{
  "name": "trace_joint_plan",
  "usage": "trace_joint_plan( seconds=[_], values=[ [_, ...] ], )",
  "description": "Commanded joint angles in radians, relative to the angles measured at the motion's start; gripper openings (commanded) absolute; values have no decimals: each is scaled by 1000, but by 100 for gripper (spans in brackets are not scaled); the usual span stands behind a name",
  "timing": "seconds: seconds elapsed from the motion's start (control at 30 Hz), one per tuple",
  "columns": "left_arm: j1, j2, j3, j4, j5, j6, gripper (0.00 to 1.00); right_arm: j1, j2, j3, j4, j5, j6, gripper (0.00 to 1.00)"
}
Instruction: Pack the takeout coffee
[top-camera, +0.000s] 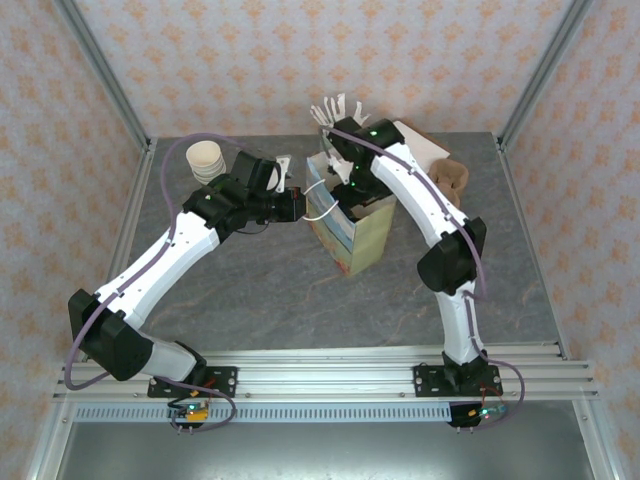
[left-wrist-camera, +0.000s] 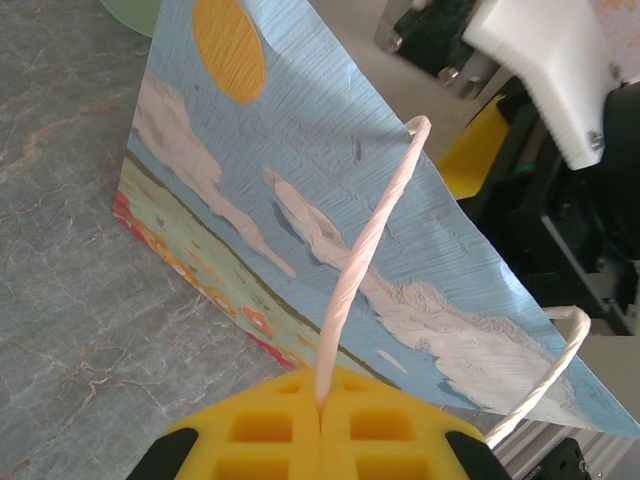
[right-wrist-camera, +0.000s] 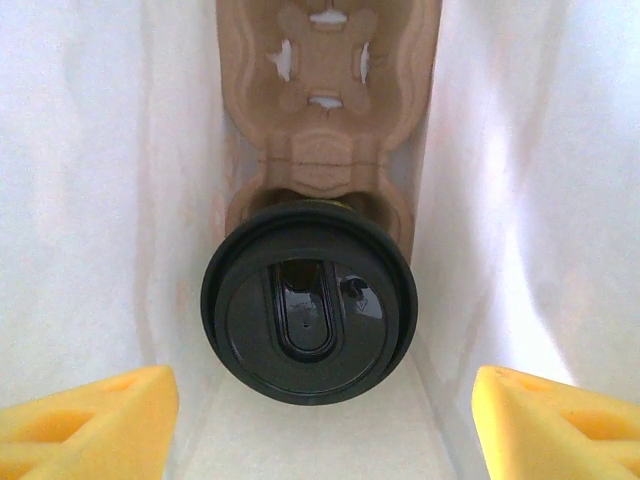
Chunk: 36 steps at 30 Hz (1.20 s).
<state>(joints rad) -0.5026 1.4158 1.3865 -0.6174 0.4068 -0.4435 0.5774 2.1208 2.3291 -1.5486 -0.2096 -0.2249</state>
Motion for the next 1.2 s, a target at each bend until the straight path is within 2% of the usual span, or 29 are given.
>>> trace_joint_plan(
  seconds=[0.0, 0.43, 0.63, 0.77, 0.8, 0.93, 1.07, 1.17],
  values=[
    [-7, -29, 25, -18, -6, 8, 0, 4, -51, 55, -22, 14, 21, 78],
    [-7, -33, 26, -20, -8, 10, 0, 3, -147, 110, 63, 9, 65, 78],
    [-7, -35, 29, -19, -7, 6, 0, 4, -291, 1, 217, -25, 105, 78],
    [-6, -29, 41, -12, -7, -2, 5, 1, -416, -127, 337, -28, 132, 78],
    [-7, -26, 48, -12, -6, -5, 9, 2, -449, -174, 377, -29, 137, 78],
    [-6, -15, 103, -22, -21, -6, 37, 4, -618, -397, 565, -33, 136, 79],
    [-6, -16, 175, -39, -50, 1, 58, 21, -749, -568, 715, -55, 113, 79],
    [-5, -42, 215, -54, -95, 18, 63, 27, -834, -677, 822, -55, 109, 79]
  ],
)
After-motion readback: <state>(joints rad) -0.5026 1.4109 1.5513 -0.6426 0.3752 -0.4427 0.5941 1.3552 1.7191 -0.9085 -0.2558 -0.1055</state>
